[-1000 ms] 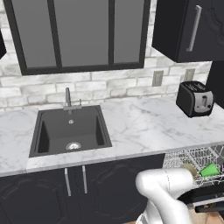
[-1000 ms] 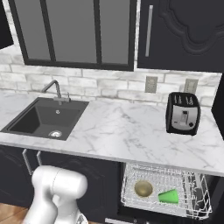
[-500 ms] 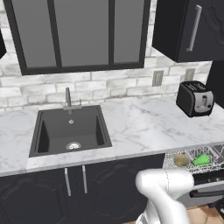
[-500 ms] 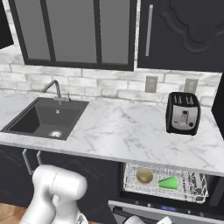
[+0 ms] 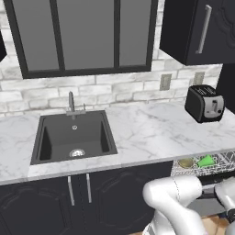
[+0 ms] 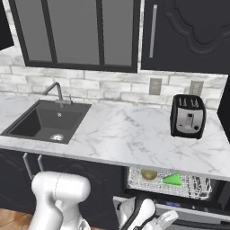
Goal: Pick up the cup and bowl from the counter, place them in the dishwasher, and close the dishwasher door.
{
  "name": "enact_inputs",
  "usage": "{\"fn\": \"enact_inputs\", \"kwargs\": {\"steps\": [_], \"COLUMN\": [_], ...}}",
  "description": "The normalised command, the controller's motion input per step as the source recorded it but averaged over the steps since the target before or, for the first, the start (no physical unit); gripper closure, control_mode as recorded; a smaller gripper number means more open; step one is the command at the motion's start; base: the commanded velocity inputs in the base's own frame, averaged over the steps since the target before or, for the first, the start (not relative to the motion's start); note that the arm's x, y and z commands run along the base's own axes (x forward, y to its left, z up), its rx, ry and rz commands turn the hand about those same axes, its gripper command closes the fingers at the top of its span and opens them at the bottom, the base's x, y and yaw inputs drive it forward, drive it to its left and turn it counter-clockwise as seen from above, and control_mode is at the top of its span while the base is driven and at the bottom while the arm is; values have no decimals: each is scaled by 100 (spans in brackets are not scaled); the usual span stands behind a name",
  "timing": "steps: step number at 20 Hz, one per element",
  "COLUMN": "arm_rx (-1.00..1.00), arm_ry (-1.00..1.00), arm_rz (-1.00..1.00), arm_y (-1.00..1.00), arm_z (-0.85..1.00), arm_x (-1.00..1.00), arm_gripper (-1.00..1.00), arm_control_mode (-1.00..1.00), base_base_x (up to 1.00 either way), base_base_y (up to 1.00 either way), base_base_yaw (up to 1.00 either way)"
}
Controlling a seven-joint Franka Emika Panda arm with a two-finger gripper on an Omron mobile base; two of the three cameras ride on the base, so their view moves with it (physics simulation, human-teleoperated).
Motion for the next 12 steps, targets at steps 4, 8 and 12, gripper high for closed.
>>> {"fn": "enact_inputs", "kwargs": {"steps": [4, 8, 12], "arm_rx": [-24, -24, -25], "arm_ry": [-25, -24, -26], "arm_rz": [0, 0, 0], "arm_y": [47, 46, 43], "arm_z": [0, 0, 0], "arm_x": [100, 100, 100], "arm_gripper": [-100, -100, -100], "arm_control_mode": [-100, -100, -100], "base_base_x": [0, 0, 0], "base_base_y": [0, 0, 0], "base_base_yaw": [0, 0, 0]}}
